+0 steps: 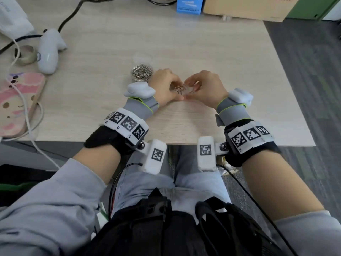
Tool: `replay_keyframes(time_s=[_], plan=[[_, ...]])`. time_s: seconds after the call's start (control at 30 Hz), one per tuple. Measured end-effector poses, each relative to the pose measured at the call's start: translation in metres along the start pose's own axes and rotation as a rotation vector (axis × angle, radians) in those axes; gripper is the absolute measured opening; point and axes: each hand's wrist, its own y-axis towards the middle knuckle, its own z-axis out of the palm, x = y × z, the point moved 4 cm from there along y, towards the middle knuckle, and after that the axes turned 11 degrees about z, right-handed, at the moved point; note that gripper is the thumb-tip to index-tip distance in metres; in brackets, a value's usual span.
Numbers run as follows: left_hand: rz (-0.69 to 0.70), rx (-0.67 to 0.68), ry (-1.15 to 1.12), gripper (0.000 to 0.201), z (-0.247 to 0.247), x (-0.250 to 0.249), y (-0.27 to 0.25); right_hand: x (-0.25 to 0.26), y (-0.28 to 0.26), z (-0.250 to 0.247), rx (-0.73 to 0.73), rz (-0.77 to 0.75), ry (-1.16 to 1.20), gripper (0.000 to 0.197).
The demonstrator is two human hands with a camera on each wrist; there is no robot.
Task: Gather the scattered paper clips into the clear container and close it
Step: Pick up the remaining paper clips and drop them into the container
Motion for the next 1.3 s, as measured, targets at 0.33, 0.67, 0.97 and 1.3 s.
replay_keyframes(time_s=[0.33,0.67,0.97,1.3], plan=[[-0.044,-0.032,-0.017,0.014,-0.002,0.001,0.006,0.000,0.001,0.002,-0.001,-0.012,-0.019,0.017],[-0.058,0.143,0.150,0.018,0.000,-0.003,0.012,-0.001,0.001,-0.001,-0.013,0.015,-0.033,0.012],[-0.032,0.224,0.224,0.024,-0.003,-0.008,0.013,-0.014,-0.005,-0.015,-0.007,0.046,-0.017,0.010],[0.027,0.156,0.162,0.015,-0.012,-0.006,0.009,-0.006,0.001,-0.010,0.054,0.068,-0.160,0.009]])
